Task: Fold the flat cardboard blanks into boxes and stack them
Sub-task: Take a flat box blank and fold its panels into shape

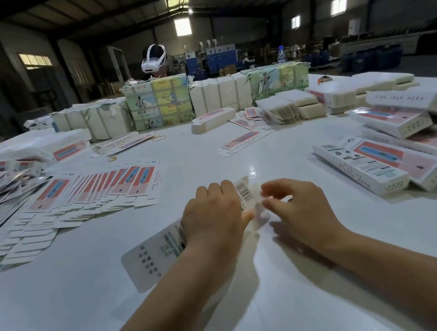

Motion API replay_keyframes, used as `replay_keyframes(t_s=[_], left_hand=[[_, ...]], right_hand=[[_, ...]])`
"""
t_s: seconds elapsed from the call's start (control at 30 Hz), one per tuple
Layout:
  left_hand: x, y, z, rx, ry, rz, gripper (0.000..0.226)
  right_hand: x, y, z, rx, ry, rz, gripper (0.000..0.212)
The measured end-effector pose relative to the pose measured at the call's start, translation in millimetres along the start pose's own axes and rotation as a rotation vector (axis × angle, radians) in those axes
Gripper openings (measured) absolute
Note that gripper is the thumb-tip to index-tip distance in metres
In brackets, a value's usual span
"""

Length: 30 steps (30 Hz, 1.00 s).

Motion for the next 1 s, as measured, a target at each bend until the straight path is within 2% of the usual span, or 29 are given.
replay_keyframes(t_s=[0.13,0.3,0.43,0.5,0.6,0.7,0.8,0.93,1.0], left_hand=[[1.4,-11.8,-1.0,-0.165,-0.044,-0.024,0.051],[1.8,-15.9,-4.5,-0.342,-0.048,0.009,0.053],[0.9,-17.0,-0.7,-0.343,-0.201,0.057,0.078],[1.4,-15.1,0.1,-0.327,-0.259,0.033,0.069],[2.0,-11.3,-3.2,-0.303,-0.158,0.021,0.052],[-0.1,-3.5,-5.3,-0.241,-0.016,0.01,0.061],[-1.6,2.5,-2.5,-0.189,0.028,0.023,0.061],[-3.3,-0.4,-2.8,-0.178,0.058,0.058,0.061],[-4.5,-2.4,-3.6,-0.17,0.071,0.093,0.061]], right_hand=[[5.4,9.4,-1.6,-0.018,-0.059,0.141,0.033],[4.2,7.7,3.4,0.109,-0.122,0.163,0.017],[2.3,3.9,-4.2,0.19,-0.094,0.087,0.019],[1.2,0.3,-6.4,0.242,-0.061,0.045,0.018],[1.7,-2.6,-5.9,0.253,0.047,0.032,0.022],[0.1,-5.4,-3.3,0.089,0.135,-0.055,0.02],[-2.8,-5.7,1.6,0.0,0.048,-0.107,0.03],[0.3,-4.3,-4.6,0.009,0.036,-0.102,0.025],[2.6,-3.2,-7.5,0.044,-0.025,-0.071,0.023]])
Point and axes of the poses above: each hand's wrist, its own x-axis towards the middle knuckle, its own z-axis out of the palm, y = z × x, the point moved 1 cm from there along x, towards the middle knuckle, and after that the axes turned 1 degree about -x, right-handed, at the moved point
